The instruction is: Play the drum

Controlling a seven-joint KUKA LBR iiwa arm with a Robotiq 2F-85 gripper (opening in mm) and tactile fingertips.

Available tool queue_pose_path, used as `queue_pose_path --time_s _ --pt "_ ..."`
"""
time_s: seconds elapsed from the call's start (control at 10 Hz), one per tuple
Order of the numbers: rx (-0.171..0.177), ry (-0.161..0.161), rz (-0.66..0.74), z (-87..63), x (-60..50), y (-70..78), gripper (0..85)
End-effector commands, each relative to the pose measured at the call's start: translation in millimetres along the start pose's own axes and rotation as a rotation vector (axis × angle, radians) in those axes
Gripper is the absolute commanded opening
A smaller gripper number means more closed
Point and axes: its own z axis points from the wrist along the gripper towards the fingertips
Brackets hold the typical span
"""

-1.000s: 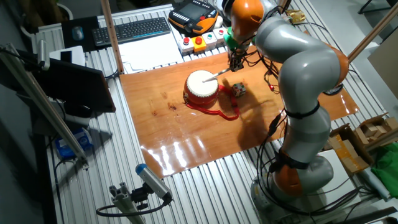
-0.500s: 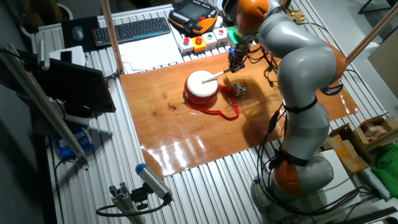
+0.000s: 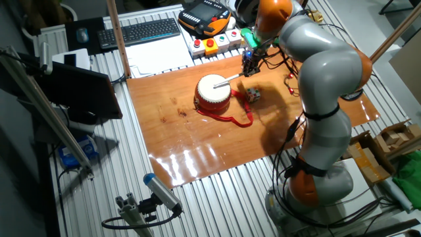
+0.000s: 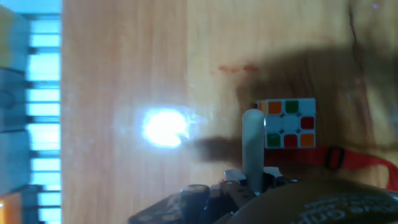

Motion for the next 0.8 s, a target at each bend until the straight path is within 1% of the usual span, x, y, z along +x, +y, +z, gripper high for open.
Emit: queue_pose_path --time_s 0.0,0.1,0.2,0.3,0.4,0.5,0.6,0.7 --pt "-0.045 -0.062 -0.012 -0.7 -0.5 0.1 0.7" --pt "-0.065 -0.102 -0.027 -1.2 -0.6 -0.1 0.7" --pt "-0.059 -0.096 -0.032 -1.1 -0.5 -0.2 0.7" --pt "0.010 -0.035 -0.045 -0.1 -0.6 -0.2 0.7" --pt "0.078 0.038 -0.062 0.1 -0.5 -0.9 0.7" --pt "0.123 0.082 -0.092 0.8 0.0 -2.3 0.7" --pt "0.143 0.097 -0.132 0.9 -0.9 -4.1 0.7" --pt "0.152 0.100 -0.176 -0.4 -1.8 -5.7 0.7"
